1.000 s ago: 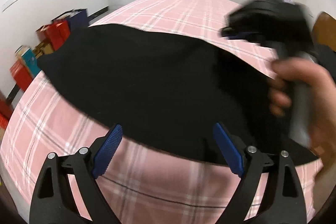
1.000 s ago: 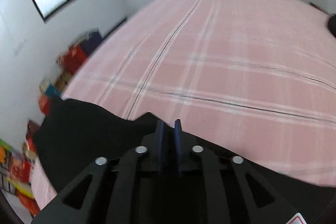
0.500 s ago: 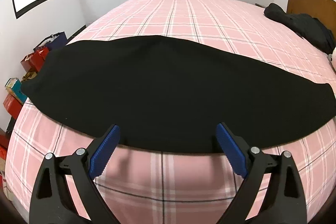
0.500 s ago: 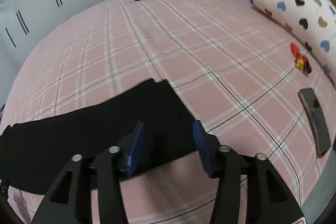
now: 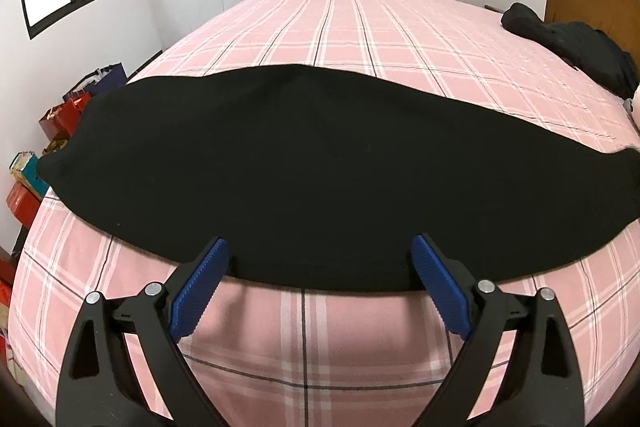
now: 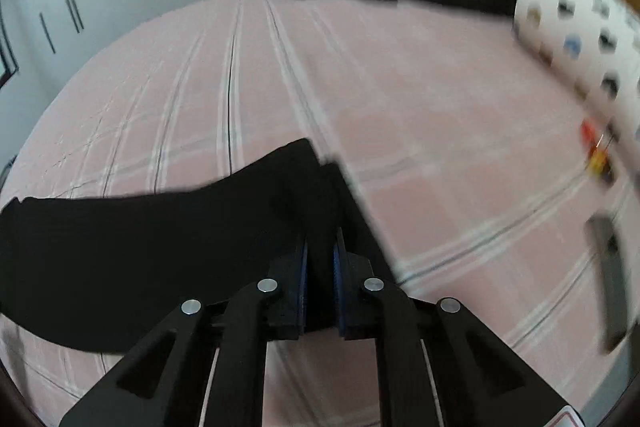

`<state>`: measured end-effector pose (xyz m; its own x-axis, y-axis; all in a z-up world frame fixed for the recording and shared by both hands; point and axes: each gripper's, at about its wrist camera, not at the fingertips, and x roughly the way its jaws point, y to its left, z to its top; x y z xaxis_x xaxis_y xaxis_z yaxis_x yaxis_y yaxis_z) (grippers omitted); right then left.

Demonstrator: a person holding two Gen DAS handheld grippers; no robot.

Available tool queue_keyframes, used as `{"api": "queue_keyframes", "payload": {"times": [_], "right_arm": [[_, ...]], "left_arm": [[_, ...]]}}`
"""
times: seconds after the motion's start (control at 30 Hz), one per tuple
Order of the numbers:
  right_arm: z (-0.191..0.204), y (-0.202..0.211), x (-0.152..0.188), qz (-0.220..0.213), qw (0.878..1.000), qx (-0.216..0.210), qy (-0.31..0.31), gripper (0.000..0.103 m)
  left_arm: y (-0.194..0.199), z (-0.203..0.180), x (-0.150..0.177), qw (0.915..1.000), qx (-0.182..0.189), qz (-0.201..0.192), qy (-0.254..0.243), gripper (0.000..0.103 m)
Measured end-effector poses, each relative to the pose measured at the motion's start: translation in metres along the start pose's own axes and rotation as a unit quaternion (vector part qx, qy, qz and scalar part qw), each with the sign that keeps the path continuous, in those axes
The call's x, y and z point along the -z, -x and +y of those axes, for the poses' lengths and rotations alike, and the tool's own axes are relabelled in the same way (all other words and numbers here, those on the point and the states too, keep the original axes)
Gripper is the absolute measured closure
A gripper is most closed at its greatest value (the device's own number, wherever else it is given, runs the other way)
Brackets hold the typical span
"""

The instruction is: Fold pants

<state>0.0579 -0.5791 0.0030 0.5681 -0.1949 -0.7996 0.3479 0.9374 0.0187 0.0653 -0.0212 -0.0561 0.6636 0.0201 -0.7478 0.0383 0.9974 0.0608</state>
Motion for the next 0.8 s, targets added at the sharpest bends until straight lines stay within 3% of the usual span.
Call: {"api": "queue_keyframes", "payload": {"times": [0.03, 0.1, 0.17, 0.2, 0.3, 0.4, 0.43, 0.5, 0.6, 0.7, 0.8], "right_arm": [[-0.006, -0.008, 0.001, 0.012, 1.000, 0.006, -0.004, 0.094], [-0.013, -0.044, 0.015, 0.076, 0.997, 0.000, -0.005, 0.092], [-0.007, -0.036, 0.011, 0.057, 0.998, 0.012, 0.006, 0.085], [-0.006, -0.030, 0.007, 0.051, 0.999, 0.017, -0.002, 0.077], [-0.006, 0.003, -0.007, -0.012, 0.999, 0.024, -0.032, 0.075], [0.010, 0.002, -0.020, -0.022, 1.000, -0.007, -0.019, 0.075], [0.012, -0.009, -0.021, -0.009, 1.000, -0.007, -0.013, 0.074], [0.008, -0.057, -0.018, 0.079, 0.997, 0.017, -0.018, 0.072], [-0.008, -0.036, -0.018, 0.043, 0.994, 0.037, -0.091, 0.057], [-0.015, 0.001, -0.001, 0.001, 0.991, 0.011, -0.133, 0.025], [-0.027, 0.017, 0.025, -0.002, 0.986, -0.022, -0.165, 0.024]], "left_arm": [[0.000, -0.001, 0.000, 1.0000, 0.001, 0.000, -0.002, 0.012], [0.000, -0.004, 0.001, 1.0000, 0.004, 0.000, -0.007, 0.012], [0.002, -0.005, 0.004, 0.9999, 0.004, -0.001, -0.010, 0.012], [0.003, -0.005, 0.004, 0.9999, 0.003, -0.002, -0.011, 0.012], [0.004, -0.003, 0.005, 1.0000, 0.008, 0.000, -0.004, 0.012], [0.004, -0.002, 0.004, 0.9999, 0.008, 0.002, -0.006, 0.012], [0.005, -0.002, 0.003, 0.9999, 0.008, 0.003, -0.006, 0.012], [0.005, 0.000, 0.002, 1.0000, 0.009, 0.003, -0.003, 0.009], [0.004, 0.004, 0.001, 1.0000, 0.004, 0.006, 0.000, 0.008], [-0.001, 0.011, -0.002, 0.9996, 0.010, 0.020, 0.017, 0.008], [0.001, 0.021, -0.003, 0.9986, 0.021, 0.022, 0.042, 0.008]]}}
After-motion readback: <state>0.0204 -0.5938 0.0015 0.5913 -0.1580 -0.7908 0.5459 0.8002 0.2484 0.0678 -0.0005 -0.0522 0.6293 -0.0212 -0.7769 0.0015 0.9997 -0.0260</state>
